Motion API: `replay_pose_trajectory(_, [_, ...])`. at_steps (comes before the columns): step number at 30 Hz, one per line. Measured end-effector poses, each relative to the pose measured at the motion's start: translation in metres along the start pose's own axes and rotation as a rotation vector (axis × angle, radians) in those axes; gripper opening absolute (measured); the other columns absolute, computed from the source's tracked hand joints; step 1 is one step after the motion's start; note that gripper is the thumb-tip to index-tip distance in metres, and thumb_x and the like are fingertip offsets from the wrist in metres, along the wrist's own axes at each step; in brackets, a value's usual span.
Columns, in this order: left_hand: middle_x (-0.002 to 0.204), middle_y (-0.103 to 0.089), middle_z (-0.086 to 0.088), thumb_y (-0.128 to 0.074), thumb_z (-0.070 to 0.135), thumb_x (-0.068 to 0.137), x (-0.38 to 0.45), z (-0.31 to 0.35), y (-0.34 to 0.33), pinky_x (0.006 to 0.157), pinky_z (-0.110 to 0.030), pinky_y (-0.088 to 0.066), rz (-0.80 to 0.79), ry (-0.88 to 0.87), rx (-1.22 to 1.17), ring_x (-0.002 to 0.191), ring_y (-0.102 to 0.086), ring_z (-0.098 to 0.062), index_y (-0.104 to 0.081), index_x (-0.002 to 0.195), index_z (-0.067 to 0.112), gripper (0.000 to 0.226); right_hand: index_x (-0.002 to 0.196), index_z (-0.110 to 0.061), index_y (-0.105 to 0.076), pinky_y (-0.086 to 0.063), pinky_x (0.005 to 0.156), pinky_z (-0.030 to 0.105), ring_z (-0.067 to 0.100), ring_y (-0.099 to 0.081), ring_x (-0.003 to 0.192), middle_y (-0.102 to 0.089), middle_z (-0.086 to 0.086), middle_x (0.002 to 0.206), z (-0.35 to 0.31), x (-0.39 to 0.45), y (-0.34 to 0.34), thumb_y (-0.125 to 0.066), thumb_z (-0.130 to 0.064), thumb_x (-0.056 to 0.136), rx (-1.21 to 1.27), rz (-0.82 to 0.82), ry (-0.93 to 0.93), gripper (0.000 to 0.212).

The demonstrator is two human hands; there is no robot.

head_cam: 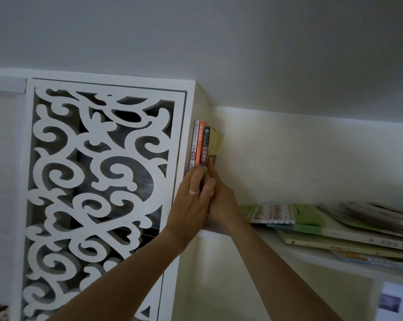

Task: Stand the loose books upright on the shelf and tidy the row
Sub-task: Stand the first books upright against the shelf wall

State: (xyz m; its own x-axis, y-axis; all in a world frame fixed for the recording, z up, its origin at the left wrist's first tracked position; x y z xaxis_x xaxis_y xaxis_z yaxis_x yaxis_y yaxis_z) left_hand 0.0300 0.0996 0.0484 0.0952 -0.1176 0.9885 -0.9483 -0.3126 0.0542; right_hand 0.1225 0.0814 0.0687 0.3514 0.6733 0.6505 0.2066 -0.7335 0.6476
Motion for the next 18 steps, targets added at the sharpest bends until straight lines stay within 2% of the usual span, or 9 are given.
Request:
replay_pose_trajectory(2, [0.142,-0.036,-0.019,-0.075,0.006,0.093,-0.001,0.000,0.005,0.107,-0.053,-0.052,-0.006,0.006,-0.057,0.134,-0.042,-0.035,-0.047,0.126,0.009,0.044,0.159,-0.039,-0.001,-0.045,0.074,0.017,0.015,-0.065,0.087,-0.067,0.001,0.120,-0.010,-0.005,0.009,-0.048,-0.046,0.102,0.041,0.017,0.022,0.074])
replay_pose_trajectory(4, [0.142,-0.036,-0.018,-0.073,0.004,0.093,-0.003,-0.001,0.011,0.108,-0.051,-0.051,-0.017,-0.005,-0.115,0.132,-0.044,-0.035,-0.045,0.125,0.010,0.043,0.159,-0.036,-0.008,-0.052,0.078,0.023,0.015,-0.066,0.089,-0.067,0.000,0.120,-0.019,-0.008,0.015,-0.049,-0.048,0.102,0.053,0.054,0.017,0.072])
replay_pose_trajectory(6, [0.142,-0.036,-0.018,-0.070,0.011,0.097,-0.004,-0.001,0.018,0.110,-0.046,-0.050,-0.027,-0.034,-0.160,0.129,-0.047,-0.035,-0.044,0.126,0.009,0.039,0.159,-0.027,-0.012,-0.056,0.084,0.032,0.021,-0.069,0.098,-0.065,0.002,0.123,-0.022,-0.013,0.021,-0.049,-0.049,0.101,-0.001,0.130,-0.063,0.072])
replay_pose_trajectory(8, [0.143,-0.035,-0.017,-0.064,0.018,0.100,-0.002,0.001,0.025,0.112,-0.043,-0.048,-0.036,-0.067,-0.191,0.131,-0.046,-0.033,-0.043,0.128,0.009,0.036,0.157,-0.019,-0.017,-0.054,0.084,0.033,0.023,-0.068,0.102,-0.063,0.005,0.128,-0.021,-0.023,0.028,-0.050,-0.050,0.099,-0.149,0.222,-0.159,0.073])
replay_pose_trajectory(11, [0.145,-0.036,-0.017,-0.063,0.020,0.101,0.002,0.004,0.029,0.114,-0.042,-0.046,-0.040,-0.007,-0.222,0.133,-0.046,-0.031,-0.046,0.132,0.004,0.038,0.154,-0.019,-0.024,-0.054,0.078,0.029,0.020,-0.070,0.098,-0.064,0.003,0.126,-0.018,-0.036,0.031,-0.050,-0.054,0.098,-0.251,0.318,-0.151,0.071])
replay_pose_trajectory(13, [0.147,-0.040,-0.021,-0.065,0.016,0.101,0.006,0.004,0.026,0.115,-0.042,-0.046,-0.067,0.072,-0.228,0.135,-0.046,-0.032,-0.050,0.136,-0.001,0.041,0.152,-0.022,-0.026,-0.054,0.076,0.032,0.021,-0.070,0.095,-0.067,0.002,0.122,-0.014,-0.037,0.028,-0.053,-0.053,0.098,-0.232,0.248,-0.134,0.068])
replay_pose_trajectory(15, [0.147,-0.043,-0.025,-0.063,0.011,0.101,0.013,0.005,0.024,0.117,-0.039,-0.043,-0.080,0.124,-0.200,0.135,-0.046,-0.033,-0.053,0.135,-0.003,0.038,0.152,-0.027,-0.024,-0.051,0.077,0.033,0.025,-0.068,0.101,-0.067,0.004,0.123,-0.012,-0.035,0.032,-0.059,-0.044,0.097,-0.093,0.031,-0.132,0.068])
replay_pose_trajectory(17, [0.144,-0.046,-0.026,-0.057,0.009,0.102,0.020,0.014,0.026,0.114,-0.037,-0.043,-0.039,0.126,-0.168,0.131,-0.047,-0.034,-0.058,0.129,-0.003,0.030,0.153,-0.029,-0.029,-0.047,0.087,0.031,0.027,-0.062,0.116,-0.063,0.004,0.134,-0.014,-0.040,0.047,-0.062,-0.033,0.096,0.088,-0.202,-0.136,0.066])
replay_pose_trajectory(18, [0.141,-0.048,-0.025,-0.058,0.007,0.099,0.023,0.021,0.027,0.112,-0.038,-0.044,-0.020,0.099,-0.149,0.128,-0.048,-0.034,-0.061,0.125,-0.001,0.027,0.150,-0.027,-0.039,-0.044,0.093,0.030,0.025,-0.059,0.122,-0.061,0.002,0.137,-0.011,-0.042,0.060,-0.061,-0.029,0.096,0.078,-0.250,-0.135,0.058])
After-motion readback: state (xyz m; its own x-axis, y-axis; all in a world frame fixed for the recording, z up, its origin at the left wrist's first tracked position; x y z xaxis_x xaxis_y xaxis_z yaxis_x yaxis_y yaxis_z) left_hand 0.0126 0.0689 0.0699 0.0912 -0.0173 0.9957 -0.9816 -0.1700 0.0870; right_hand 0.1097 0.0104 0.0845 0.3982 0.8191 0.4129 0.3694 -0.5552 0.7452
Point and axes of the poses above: each hand's wrist, its own x-axis towards the middle knuckle, its own y-axis out of the back of the hand, z = x × y, the point moved 7 cm from there along x, towards the middle knuckle
